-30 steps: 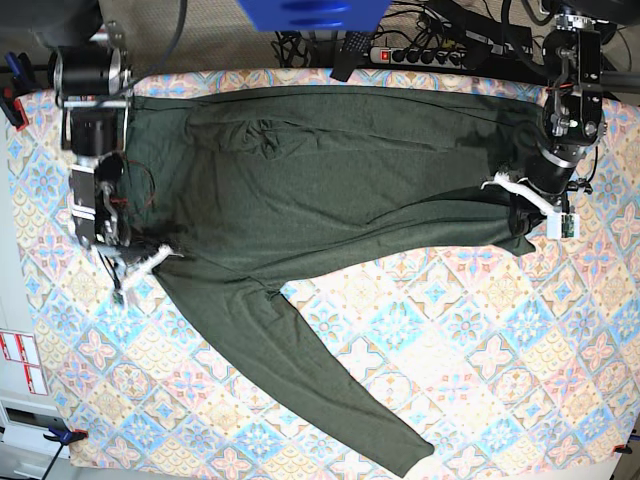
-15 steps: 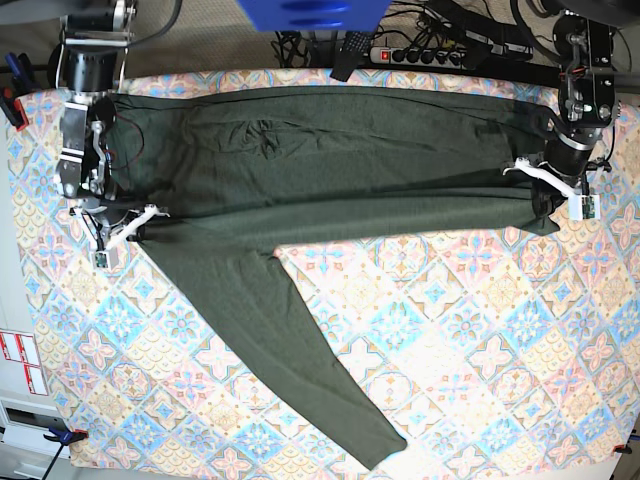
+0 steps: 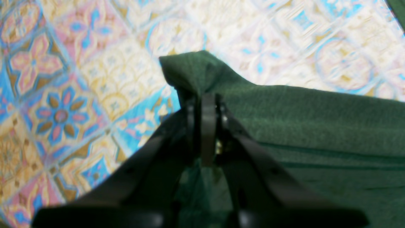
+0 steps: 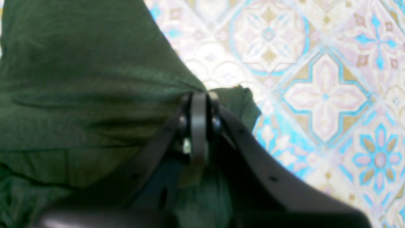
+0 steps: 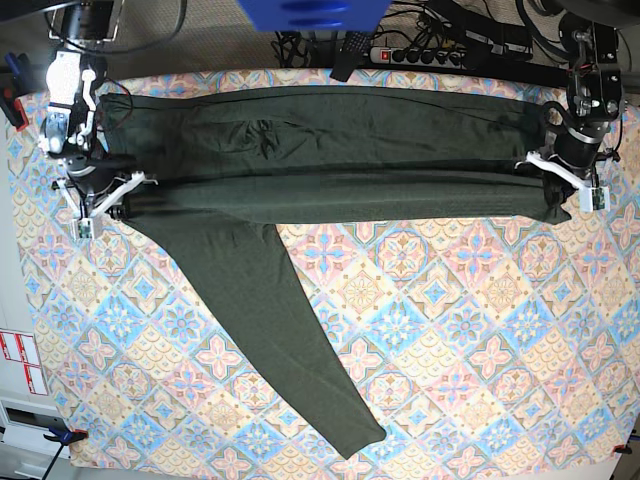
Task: Fold the T-shirt properly
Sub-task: 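Fold the lifted edge with both grippers onto the collar edge and release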
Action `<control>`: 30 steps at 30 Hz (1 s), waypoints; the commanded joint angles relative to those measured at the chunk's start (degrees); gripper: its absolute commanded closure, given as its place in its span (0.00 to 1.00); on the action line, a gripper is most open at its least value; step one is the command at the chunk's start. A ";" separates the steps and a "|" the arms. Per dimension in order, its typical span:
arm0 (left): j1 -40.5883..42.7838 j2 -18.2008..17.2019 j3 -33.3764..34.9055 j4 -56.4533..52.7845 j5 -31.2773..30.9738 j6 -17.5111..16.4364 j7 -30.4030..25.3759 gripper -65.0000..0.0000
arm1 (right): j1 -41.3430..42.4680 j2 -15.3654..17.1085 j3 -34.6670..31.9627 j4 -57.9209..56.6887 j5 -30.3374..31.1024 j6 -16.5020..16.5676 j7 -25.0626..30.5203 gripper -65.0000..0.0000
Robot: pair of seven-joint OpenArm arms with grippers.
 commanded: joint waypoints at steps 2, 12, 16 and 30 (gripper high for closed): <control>0.08 -1.04 -0.53 -0.58 0.24 0.29 -1.18 1.00 | -1.15 1.03 1.17 2.34 0.18 -0.19 1.09 1.00; -2.38 -1.04 1.85 -8.67 0.24 0.29 -1.36 1.00 | -6.25 0.86 2.84 4.80 0.18 -0.19 1.09 1.00; -2.82 -1.04 4.22 -9.02 0.32 0.29 -1.36 1.00 | -7.48 0.77 2.84 4.80 0.18 -0.19 1.09 1.00; -2.91 -1.04 9.58 -10.34 0.41 0.29 -1.18 0.99 | -8.97 0.68 2.40 4.45 0.00 -0.19 1.09 1.00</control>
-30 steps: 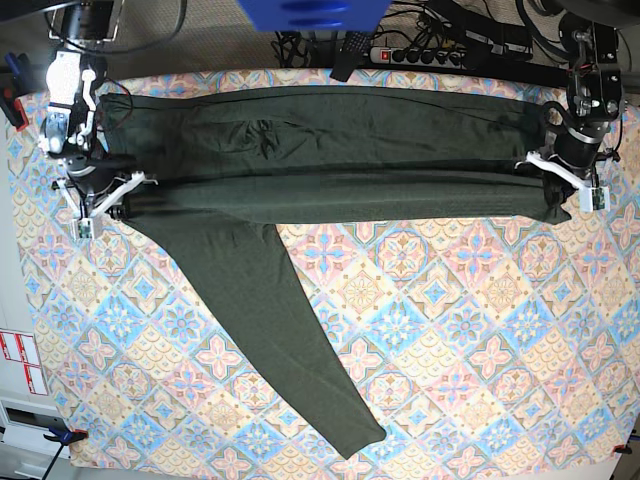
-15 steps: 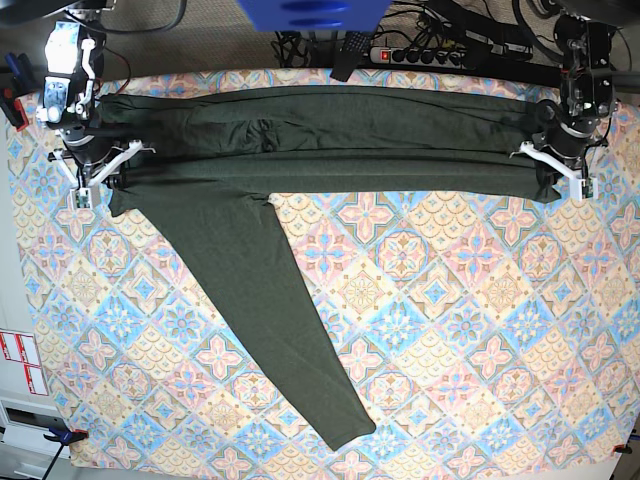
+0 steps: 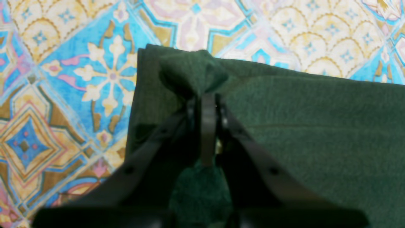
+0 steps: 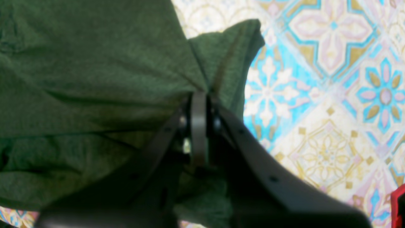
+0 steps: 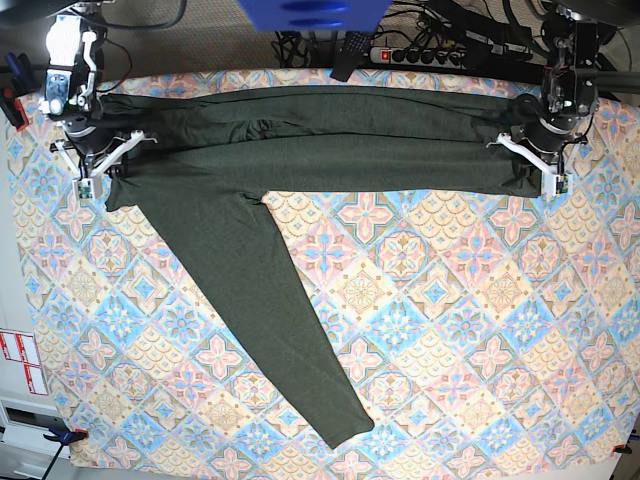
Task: Fold the T-shirt properly
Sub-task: 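Fold the lifted edge with both grippers onto the collar edge and release, then move the right gripper to the sleeve and grasp it near the shoulder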
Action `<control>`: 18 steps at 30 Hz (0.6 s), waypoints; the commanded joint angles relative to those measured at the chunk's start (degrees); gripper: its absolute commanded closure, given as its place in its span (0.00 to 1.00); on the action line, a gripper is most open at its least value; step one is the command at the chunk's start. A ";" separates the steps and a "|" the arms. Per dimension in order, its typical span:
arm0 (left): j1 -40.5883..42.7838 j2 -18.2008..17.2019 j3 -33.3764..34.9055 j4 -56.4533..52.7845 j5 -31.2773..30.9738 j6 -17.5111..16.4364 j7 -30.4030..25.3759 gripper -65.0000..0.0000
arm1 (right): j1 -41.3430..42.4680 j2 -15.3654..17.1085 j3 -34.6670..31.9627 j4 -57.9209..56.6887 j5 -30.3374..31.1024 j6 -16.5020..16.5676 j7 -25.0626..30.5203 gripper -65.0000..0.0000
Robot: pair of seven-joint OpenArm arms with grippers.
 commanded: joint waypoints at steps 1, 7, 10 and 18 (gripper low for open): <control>0.04 -0.97 -0.52 -0.40 0.02 0.22 -0.90 0.98 | 0.05 0.92 0.33 0.80 0.02 -0.21 0.98 1.00; 0.39 -2.29 -0.60 -2.42 -0.07 0.22 -0.90 0.81 | 0.05 0.92 0.77 1.24 -0.06 -0.21 -2.62 0.83; 0.57 -2.29 -0.60 -2.16 -0.16 0.57 -0.81 0.67 | 0.05 0.92 0.85 2.29 -0.06 -0.21 -2.71 0.72; 1.18 -2.20 -0.96 0.92 -0.68 0.66 -1.07 0.47 | 0.23 0.92 0.68 9.94 -0.06 -0.21 -2.45 0.70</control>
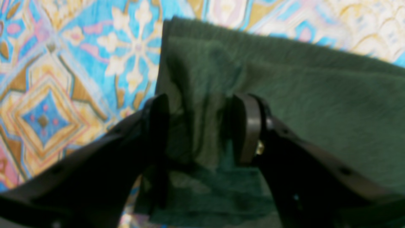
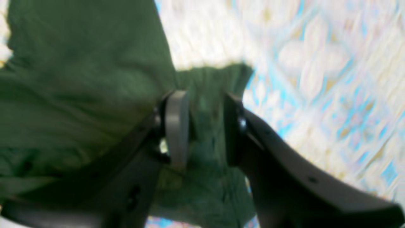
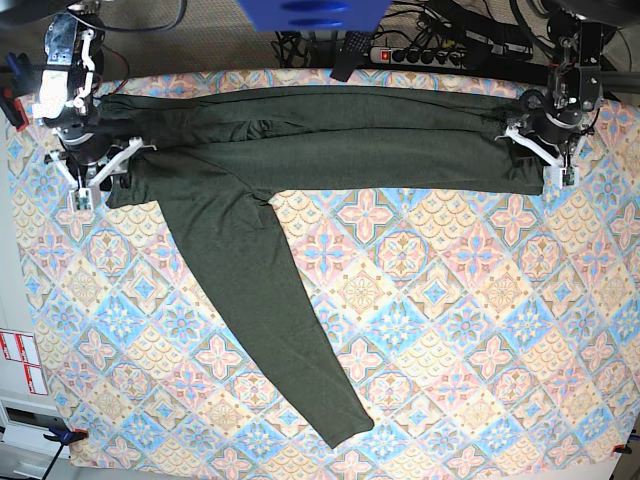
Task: Fold the T-shirt properly
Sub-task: 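Move the right gripper to the sleeve and grasp it near the shoulder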
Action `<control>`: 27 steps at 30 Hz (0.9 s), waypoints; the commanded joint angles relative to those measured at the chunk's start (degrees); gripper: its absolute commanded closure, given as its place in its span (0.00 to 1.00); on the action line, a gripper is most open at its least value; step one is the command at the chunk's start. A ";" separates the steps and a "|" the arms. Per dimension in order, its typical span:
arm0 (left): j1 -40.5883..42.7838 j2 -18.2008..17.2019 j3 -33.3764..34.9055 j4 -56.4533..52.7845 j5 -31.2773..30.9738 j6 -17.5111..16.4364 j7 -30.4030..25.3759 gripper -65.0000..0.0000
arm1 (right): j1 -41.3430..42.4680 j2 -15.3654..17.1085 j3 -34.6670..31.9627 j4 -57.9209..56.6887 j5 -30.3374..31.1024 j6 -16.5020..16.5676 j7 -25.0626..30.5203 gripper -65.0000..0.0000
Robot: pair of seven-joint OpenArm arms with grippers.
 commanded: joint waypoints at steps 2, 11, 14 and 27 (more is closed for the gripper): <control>0.20 -0.54 -1.82 2.41 -0.23 -0.17 -0.96 0.45 | 0.54 0.83 -0.49 1.42 0.07 -0.15 0.94 0.70; 0.90 3.33 -7.62 9.44 -0.23 -0.17 -0.79 0.35 | 16.01 1.01 -15.17 -0.69 -3.27 -0.15 -2.66 0.70; 1.87 3.33 -7.62 11.03 -0.31 -0.17 -0.79 0.33 | 22.34 0.92 -18.33 -5.17 -9.60 -0.15 -3.98 0.70; 2.75 3.33 -7.62 11.38 -0.31 -0.17 -0.79 0.34 | 37.28 -0.49 -22.82 -34.10 -14.88 -0.15 3.23 0.70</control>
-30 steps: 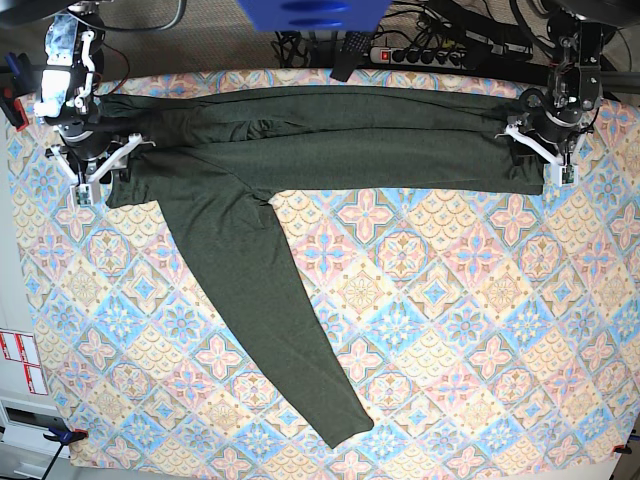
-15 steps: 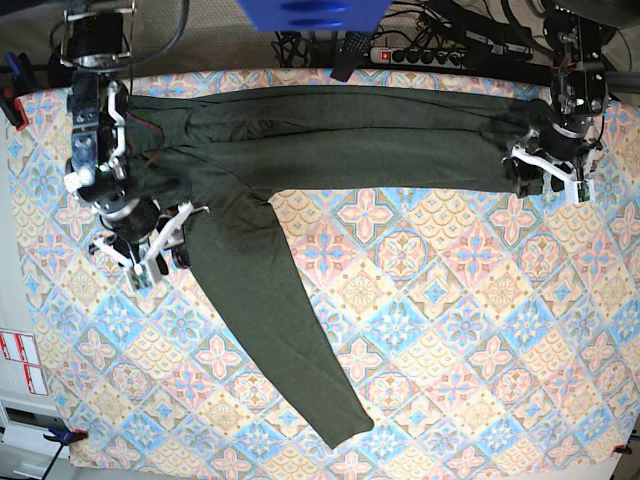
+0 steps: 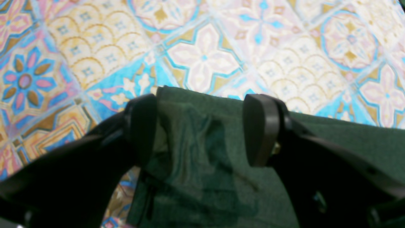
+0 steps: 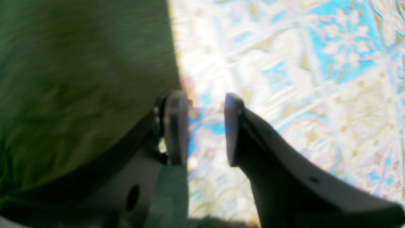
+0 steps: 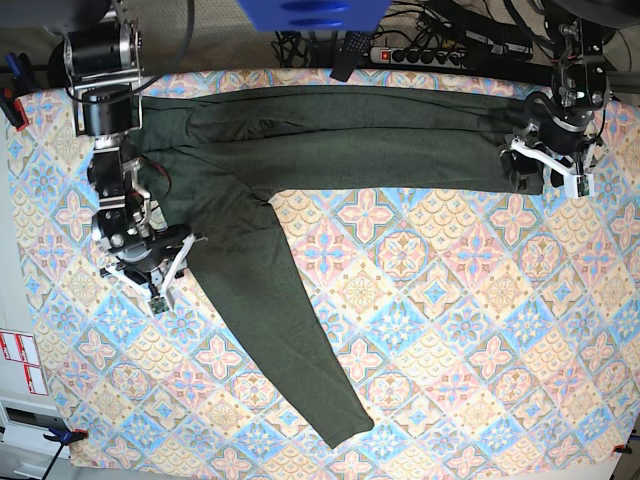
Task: Fold the T-shirt properly
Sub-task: 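Move the right gripper to the sleeve and grasp it near the shoulder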
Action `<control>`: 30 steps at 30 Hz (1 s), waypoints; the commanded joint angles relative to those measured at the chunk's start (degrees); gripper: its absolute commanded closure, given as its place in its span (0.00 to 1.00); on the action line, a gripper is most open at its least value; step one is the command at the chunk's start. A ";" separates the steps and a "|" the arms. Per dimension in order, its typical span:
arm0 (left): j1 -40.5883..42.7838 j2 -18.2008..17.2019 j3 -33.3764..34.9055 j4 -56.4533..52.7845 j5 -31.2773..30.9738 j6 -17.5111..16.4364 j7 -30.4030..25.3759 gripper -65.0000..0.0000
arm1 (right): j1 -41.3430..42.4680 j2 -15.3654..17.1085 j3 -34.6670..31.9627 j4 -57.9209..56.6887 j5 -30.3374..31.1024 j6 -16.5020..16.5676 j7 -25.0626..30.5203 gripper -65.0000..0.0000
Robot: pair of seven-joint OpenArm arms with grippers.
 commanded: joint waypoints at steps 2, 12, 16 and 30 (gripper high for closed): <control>0.08 -0.93 -0.40 1.02 -0.12 -0.19 -1.22 0.34 | 2.41 0.67 0.22 -0.77 0.18 0.01 1.66 0.68; 0.08 -0.85 -0.23 1.02 -0.12 -0.28 -1.22 0.34 | 4.87 -2.76 0.22 -3.94 0.18 0.01 2.27 0.52; 0.08 -0.85 -0.14 1.02 -0.12 -0.28 -1.22 0.34 | 4.87 -4.16 0.22 -7.02 0.18 0.01 2.36 0.52; 0.96 -0.85 -0.14 1.02 -0.12 -0.28 -1.22 0.34 | 8.21 -6.54 0.13 -20.29 0.09 0.01 9.66 0.52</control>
